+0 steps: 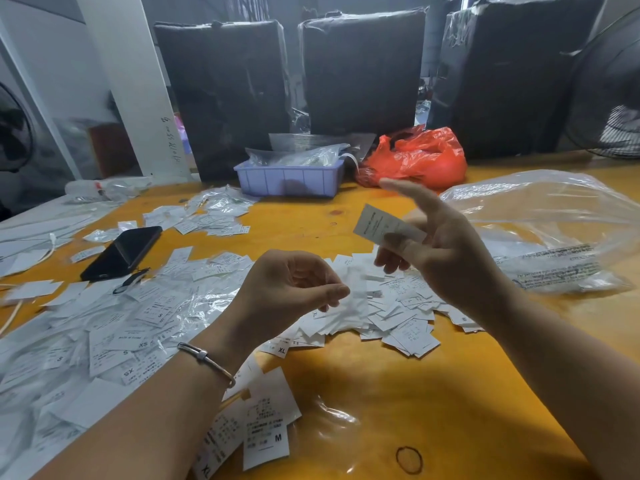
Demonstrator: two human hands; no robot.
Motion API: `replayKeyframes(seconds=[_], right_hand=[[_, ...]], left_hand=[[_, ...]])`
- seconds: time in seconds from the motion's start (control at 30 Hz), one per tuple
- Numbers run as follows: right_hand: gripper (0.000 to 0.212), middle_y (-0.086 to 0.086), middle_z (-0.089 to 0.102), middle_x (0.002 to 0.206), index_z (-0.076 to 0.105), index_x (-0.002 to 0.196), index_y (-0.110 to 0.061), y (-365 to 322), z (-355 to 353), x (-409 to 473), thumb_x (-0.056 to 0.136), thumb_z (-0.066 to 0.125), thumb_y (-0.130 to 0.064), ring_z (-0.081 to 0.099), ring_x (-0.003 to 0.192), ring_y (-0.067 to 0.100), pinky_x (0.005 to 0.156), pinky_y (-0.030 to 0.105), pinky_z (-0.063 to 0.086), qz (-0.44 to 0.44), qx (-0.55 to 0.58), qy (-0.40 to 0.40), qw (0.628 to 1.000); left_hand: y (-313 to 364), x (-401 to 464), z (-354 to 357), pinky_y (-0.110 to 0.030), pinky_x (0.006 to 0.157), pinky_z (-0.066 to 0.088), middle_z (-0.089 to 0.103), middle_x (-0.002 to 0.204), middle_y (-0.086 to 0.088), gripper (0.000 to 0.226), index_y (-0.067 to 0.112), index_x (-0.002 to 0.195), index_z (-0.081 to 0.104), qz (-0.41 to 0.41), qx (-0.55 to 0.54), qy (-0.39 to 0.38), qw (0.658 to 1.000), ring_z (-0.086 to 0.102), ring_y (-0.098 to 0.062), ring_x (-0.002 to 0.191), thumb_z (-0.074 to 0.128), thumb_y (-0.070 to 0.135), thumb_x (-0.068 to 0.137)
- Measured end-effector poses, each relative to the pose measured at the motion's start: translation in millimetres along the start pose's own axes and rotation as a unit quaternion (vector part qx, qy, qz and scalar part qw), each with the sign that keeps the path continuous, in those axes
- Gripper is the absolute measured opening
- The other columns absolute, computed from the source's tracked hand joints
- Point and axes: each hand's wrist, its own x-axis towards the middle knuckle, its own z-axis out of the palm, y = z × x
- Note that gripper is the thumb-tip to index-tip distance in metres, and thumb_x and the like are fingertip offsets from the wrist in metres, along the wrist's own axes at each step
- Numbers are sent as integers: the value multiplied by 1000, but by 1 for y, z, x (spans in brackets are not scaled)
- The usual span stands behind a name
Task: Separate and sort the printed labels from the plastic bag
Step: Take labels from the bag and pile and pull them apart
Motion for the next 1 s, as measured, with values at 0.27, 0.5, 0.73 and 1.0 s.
replayKeyframes(seconds=[0.27, 0.5, 0.73, 1.0], right_hand=[[4, 12, 68, 64, 69, 80, 1, -17, 1, -6, 79, 71, -2, 65, 54, 19, 51, 26, 53, -76, 6, -15, 997], [14, 6, 70, 74, 64, 92, 0, -15, 3, -5, 79, 70, 3, 67, 57, 19, 52, 26, 56, -59, 14, -8, 998], [6, 9, 69, 67, 69, 86, -3, -17, 8, -6, 80, 70, -3, 65, 55, 19, 53, 25, 55, -80, -8, -64, 995], [7, 3, 70, 67, 70, 84, -1, -9, 7, -5, 81, 71, -7, 66, 56, 10, 53, 19, 53, -87, -94, -51, 990]], left_hand=[[-1, 1, -1, -23, 60, 55, 72, 68, -5, 24, 2, 76, 73, 11, 20, 9, 1000, 67, -20, 62, 79, 24, 68], [0, 1, 1, -17, 59, 53, 69, 67, 3, 29, 4, 73, 70, 29, 40, 23, 999, 65, -10, 61, 79, 30, 65], [1, 1, 1, -18, 60, 55, 70, 71, 1, 33, 5, 76, 71, 37, 47, 23, 998, 66, -11, 64, 78, 35, 65], [0, 0, 1, -21, 63, 56, 71, 71, 1, 32, 6, 76, 72, 36, 38, 14, 999, 68, -13, 65, 78, 35, 65]])
